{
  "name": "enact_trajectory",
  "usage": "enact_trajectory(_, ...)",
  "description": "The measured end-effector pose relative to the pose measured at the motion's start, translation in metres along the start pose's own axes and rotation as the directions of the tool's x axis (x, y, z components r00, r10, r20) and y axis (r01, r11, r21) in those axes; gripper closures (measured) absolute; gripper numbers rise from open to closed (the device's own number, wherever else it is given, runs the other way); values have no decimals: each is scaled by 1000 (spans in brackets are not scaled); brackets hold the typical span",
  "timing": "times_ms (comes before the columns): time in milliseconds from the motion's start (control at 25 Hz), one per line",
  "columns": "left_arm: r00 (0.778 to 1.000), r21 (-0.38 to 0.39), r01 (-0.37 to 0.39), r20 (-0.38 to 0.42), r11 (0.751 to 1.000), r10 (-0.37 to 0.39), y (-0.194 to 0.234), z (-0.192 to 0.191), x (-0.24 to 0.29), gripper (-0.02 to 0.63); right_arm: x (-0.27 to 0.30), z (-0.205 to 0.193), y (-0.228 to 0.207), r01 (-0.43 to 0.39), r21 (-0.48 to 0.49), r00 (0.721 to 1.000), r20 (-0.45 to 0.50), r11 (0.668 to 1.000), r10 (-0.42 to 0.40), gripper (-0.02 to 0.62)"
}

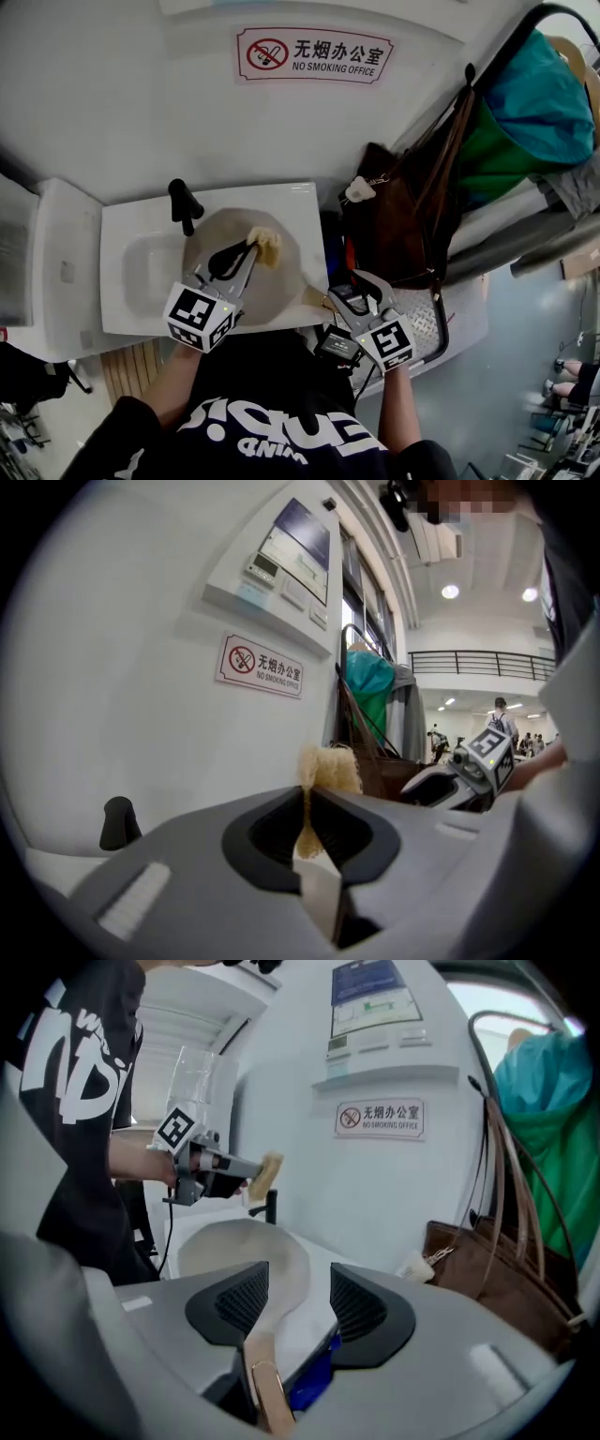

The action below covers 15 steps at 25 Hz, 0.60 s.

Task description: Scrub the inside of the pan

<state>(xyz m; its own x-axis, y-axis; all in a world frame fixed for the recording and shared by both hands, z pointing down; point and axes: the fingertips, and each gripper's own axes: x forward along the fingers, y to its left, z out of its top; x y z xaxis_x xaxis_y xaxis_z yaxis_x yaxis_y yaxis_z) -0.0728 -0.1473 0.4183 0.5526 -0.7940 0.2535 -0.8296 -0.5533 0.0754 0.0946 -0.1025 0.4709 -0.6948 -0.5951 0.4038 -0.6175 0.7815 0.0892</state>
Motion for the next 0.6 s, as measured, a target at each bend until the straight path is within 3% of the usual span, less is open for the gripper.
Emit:
enact_trajectory(200,1000,-4,17,-22,1000,-17,-4,-8,4,584,23,-47,17,-103,12,984,-147,995,104,387)
enact_trajectory(400,999,-15,23,-35,1000,-23,-2,-13,7,584,43,-104,41,-225,-17,913,-352,974,205,387)
enact_trajectory(600,999,-22,28,-45,999,-29,-3,-17,10,584,57,-136,53,-296,-8,863,-431,955,264,387)
